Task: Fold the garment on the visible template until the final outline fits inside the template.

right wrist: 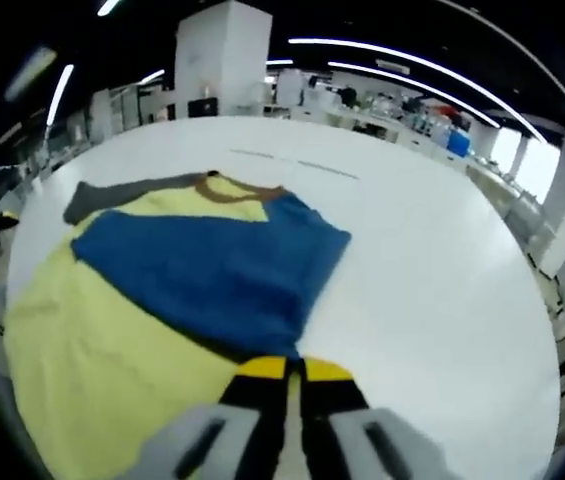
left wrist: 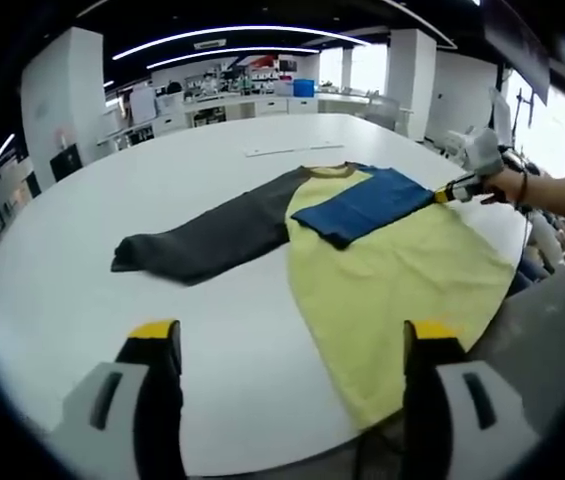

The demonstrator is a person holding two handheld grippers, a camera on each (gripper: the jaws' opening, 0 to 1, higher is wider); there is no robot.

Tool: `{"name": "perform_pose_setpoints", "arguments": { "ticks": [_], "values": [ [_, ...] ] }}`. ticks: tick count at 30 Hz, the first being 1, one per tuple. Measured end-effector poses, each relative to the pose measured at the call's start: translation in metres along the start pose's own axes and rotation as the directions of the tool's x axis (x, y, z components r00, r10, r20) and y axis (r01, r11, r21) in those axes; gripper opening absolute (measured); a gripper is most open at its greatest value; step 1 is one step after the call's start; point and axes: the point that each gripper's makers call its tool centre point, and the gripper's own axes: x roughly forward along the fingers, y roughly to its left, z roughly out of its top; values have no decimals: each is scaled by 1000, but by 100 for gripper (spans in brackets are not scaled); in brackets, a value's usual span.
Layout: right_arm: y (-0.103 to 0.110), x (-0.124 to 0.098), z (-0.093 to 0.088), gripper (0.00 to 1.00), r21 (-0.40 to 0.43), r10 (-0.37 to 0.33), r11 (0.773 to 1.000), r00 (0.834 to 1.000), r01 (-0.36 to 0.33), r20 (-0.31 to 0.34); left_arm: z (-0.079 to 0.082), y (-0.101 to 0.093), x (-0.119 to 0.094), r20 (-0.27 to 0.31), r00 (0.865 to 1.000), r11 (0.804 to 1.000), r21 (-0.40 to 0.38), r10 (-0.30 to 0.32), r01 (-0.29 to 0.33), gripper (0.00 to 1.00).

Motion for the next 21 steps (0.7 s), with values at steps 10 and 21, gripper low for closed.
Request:
{"name": "perform_pose_setpoints", "arguments": {
  "ticks": [10, 21],
  "values": [
    [-7, 6, 4, 0, 21, -25, 999, 1000, 25, -13, 0, 5, 3, -3, 1000, 1000, -9, 14, -14, 90],
    [-5, 2, 0, 0, 66, -9, 998, 999, 12, -46, 6, 17, 2, 4, 999, 998, -42, 40, -40, 91]
  ]
}}
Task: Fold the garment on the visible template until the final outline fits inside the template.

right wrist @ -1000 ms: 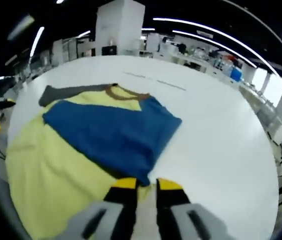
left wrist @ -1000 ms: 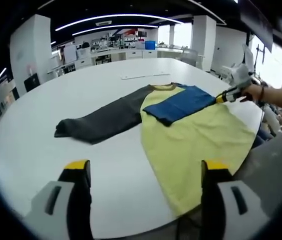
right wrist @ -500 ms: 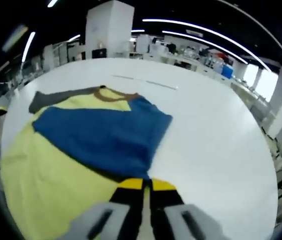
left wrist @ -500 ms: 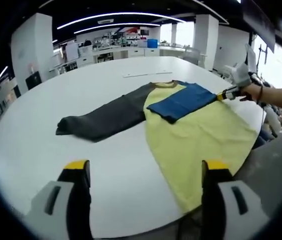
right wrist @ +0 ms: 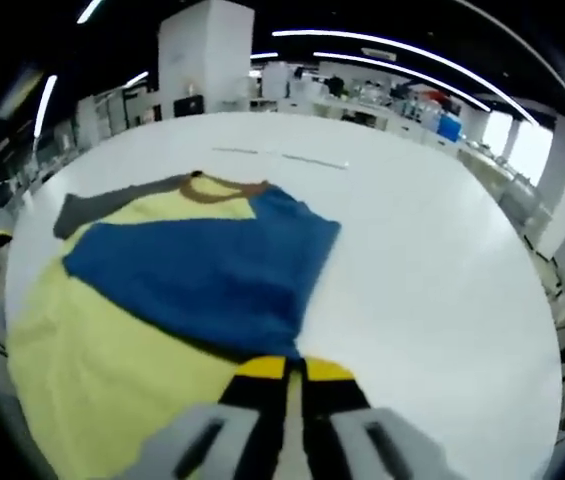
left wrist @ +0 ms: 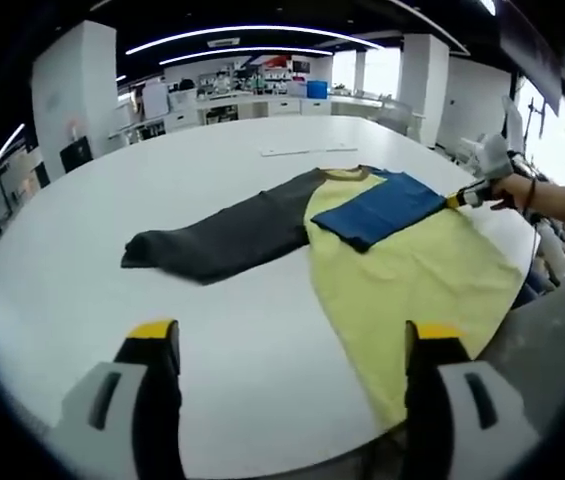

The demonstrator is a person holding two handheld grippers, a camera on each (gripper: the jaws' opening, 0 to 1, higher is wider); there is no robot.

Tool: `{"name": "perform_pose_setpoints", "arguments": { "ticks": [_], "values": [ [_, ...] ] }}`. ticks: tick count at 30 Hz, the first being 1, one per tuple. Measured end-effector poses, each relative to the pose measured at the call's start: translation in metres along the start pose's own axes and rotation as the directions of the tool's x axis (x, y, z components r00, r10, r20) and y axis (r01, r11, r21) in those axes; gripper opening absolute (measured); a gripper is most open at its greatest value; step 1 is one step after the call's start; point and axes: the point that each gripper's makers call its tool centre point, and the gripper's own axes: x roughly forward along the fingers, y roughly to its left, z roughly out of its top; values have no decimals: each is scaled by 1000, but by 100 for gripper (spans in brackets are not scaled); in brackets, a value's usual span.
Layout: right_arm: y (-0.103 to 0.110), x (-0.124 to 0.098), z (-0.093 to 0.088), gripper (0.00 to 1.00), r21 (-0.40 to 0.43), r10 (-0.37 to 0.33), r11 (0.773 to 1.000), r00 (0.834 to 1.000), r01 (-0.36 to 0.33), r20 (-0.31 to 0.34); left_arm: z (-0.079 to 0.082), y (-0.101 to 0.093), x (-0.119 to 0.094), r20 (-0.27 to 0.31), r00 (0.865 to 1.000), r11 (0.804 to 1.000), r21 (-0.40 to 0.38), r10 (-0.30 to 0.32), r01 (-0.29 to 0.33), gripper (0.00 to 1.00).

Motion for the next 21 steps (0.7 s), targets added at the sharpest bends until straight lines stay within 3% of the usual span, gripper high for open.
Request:
{"name": "perform_pose_setpoints", "arguments": {
  "ticks": [2, 6, 12, 21],
  "values": [
    [0, -2, -1, 4, -6, -1, 1000, 1000, 1, -6, 2, 3, 0, 3, 1000, 1000, -5, 4, -4, 91],
    [6, -8, 6, 28, 61, 45, 997, 998, -47, 36, 5, 11, 1, 8, 1000, 1000, -25, 13, -13, 91],
    [15, -23, 22, 58, 100, 108, 988, 989, -118, 104, 8, 27, 6, 9, 1000, 998, -48, 28, -28, 92],
    [29, -51, 39, 89, 71, 169, 981, 972, -182, 162, 16, 56, 15, 15, 998, 994, -93, 61, -59, 90]
  ]
}}
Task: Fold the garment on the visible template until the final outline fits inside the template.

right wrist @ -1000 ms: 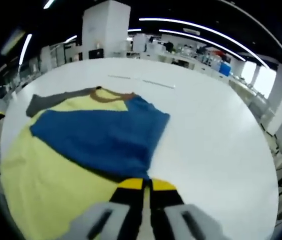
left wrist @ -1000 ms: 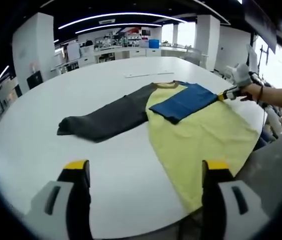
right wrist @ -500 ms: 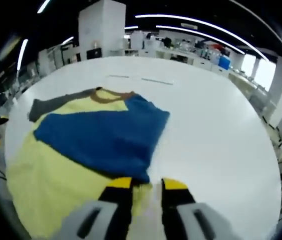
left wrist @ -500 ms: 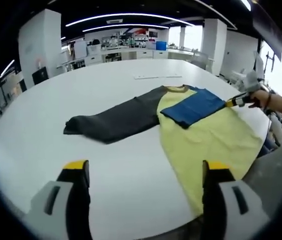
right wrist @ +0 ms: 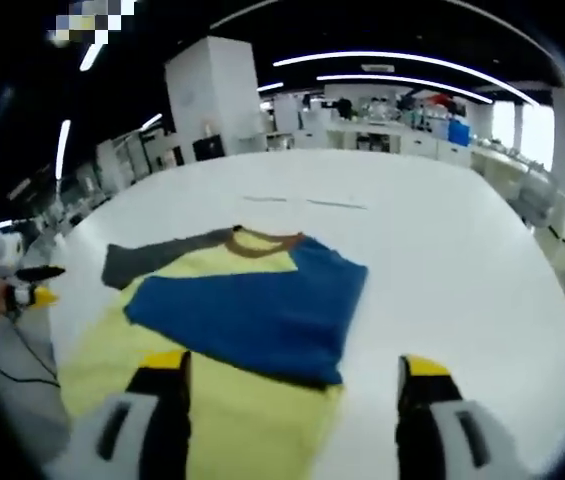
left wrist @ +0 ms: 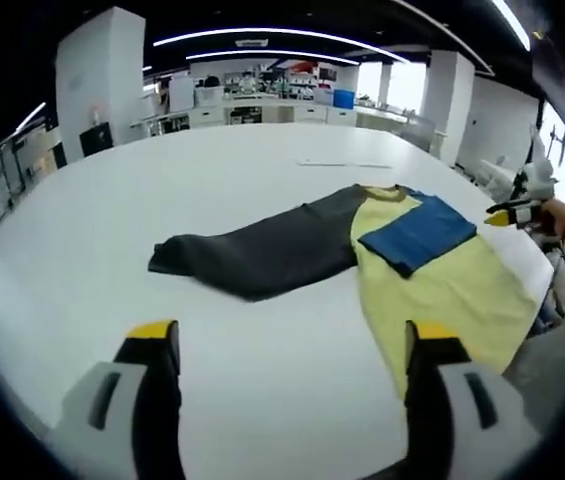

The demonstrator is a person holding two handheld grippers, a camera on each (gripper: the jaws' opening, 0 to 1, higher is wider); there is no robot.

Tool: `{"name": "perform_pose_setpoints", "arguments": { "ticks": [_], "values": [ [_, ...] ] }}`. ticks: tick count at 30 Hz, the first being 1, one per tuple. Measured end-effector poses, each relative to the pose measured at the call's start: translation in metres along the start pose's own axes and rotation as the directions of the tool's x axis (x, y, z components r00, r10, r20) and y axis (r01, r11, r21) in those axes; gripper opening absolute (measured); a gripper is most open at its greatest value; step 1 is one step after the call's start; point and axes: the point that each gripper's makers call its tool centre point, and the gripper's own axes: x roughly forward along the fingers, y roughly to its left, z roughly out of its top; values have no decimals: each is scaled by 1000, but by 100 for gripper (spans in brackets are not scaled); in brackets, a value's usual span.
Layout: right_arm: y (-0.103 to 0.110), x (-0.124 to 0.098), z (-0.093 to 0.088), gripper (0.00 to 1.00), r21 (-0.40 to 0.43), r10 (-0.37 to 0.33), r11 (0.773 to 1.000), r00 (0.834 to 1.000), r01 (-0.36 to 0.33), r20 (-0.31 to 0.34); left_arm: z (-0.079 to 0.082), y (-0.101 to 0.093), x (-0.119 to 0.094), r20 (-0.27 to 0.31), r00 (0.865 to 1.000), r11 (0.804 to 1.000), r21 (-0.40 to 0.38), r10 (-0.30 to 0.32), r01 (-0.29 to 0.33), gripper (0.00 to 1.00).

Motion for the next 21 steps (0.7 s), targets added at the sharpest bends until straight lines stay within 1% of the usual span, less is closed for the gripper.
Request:
{"name": "perform_pose_setpoints", "arguments": {
  "ticks": [4, 6, 7, 9, 11, 13, 15, 18, 21],
  "values": [
    [10, -11, 2, 96, -28, 31, 999, 1000, -31, -1, 4, 12, 6, 9, 1000, 1000, -17, 18, -18, 90],
    [17, -17, 5, 99, -57, 49, 997, 999, -48, 8, 8, 15, 9, 15, 1000, 1000, -18, 23, -23, 88],
    [25, -23, 5, 100, -73, 61, 995, 998, -61, 5, 11, 18, 11, 17, 999, 1000, -14, 28, -28, 88],
    [29, -28, 6, 100, -87, 75, 993, 997, -74, 6, 14, 24, 14, 21, 999, 999, -15, 35, -34, 86],
    [32, -33, 6, 100, -97, 83, 992, 997, -82, 5, 18, 32, 17, 30, 999, 999, -28, 41, -40, 83],
    [36, -37, 8, 100, -113, 91, 990, 996, -89, 12, 23, 42, 21, 40, 997, 997, -39, 66, -65, 79],
    [40, -43, 9, 97, -127, 100, 987, 995, -98, 13, 24, 48, 22, 41, 995, 996, -41, 86, -85, 74],
    [47, -50, 8, 96, -144, 112, 984, 994, -109, 11, 28, 62, 31, 49, 992, 992, -47, 116, -114, 71],
    [52, -57, 7, 95, -160, 120, 980, 993, -117, 10, 30, 67, 35, 50, 990, 990, -50, 135, -133, 66]
  ]
}}
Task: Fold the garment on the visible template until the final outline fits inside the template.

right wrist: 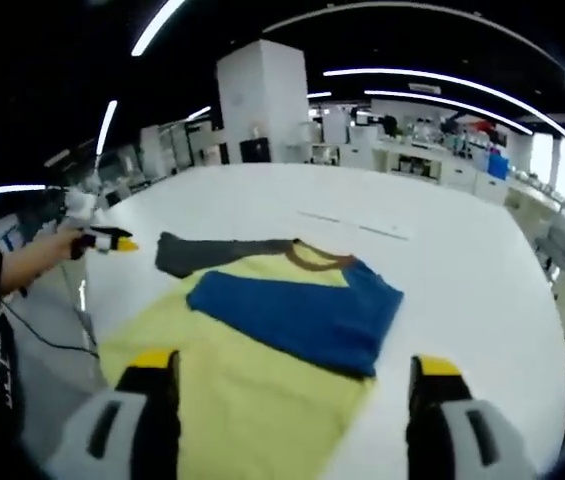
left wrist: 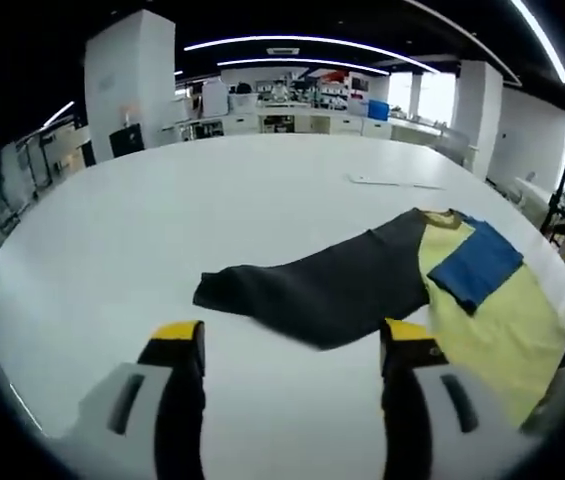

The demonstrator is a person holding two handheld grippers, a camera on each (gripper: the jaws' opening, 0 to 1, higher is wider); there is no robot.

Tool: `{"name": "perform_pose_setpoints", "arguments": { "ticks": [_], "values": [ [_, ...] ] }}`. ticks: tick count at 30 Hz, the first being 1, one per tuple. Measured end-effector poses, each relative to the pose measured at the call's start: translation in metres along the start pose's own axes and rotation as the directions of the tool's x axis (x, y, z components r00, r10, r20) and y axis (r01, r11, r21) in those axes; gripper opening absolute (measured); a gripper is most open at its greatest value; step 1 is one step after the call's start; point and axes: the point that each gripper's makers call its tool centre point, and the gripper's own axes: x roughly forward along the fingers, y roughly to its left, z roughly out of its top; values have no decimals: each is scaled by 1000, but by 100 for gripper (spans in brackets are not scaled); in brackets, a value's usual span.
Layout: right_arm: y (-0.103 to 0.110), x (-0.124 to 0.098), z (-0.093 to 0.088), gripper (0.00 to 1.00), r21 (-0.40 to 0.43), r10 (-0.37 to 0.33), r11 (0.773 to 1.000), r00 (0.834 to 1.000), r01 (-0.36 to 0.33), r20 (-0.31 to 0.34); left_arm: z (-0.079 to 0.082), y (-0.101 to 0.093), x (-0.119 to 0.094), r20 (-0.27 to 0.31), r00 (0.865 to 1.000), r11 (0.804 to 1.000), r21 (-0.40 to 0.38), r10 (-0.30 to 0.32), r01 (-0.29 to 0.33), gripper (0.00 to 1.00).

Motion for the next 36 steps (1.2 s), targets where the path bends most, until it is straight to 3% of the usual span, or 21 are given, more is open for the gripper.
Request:
{"name": "perform_pose_setpoints", "arguments": {
  "ticks": [4, 7, 16, 18, 21, 28, 33, 36],
  "values": [
    [-2, -8, -1, 93, 8, -13, 1000, 1000, 13, 3, 4, 8, 7, 29, 999, 1000, -10, 27, -27, 54],
    [-2, -13, -2, 92, 18, -28, 999, 1000, 27, 7, 5, 24, 21, 26, 999, 999, -11, 43, -43, 44],
    [0, -26, -3, 92, 2, -40, 999, 999, 40, 12, -9, 32, 38, 1, 998, 995, -74, 62, -62, 29],
    [0, -28, -1, 92, 4, -48, 999, 999, 48, 20, -11, 43, 44, 12, 995, 990, -108, 94, -92, 25],
    [-1, -29, 0, 92, 13, -60, 998, 998, 60, 27, -14, 44, 48, 7, 996, 986, -140, 92, -90, 19],
    [0, -32, -1, 92, 16, -65, 998, 997, 65, 28, -19, 29, 53, -8, 998, 985, -163, 57, -57, 17],
    [4, -33, 3, 94, -6, -53, 999, 998, 53, 42, -22, 33, 62, -24, 999, 981, -187, 39, -43, 11],
    [7, -33, 1, 95, -16, -41, 999, 999, 41, 33, -24, 26, 62, -40, 999, 981, -192, 32, -39, 11]
  ]
}}
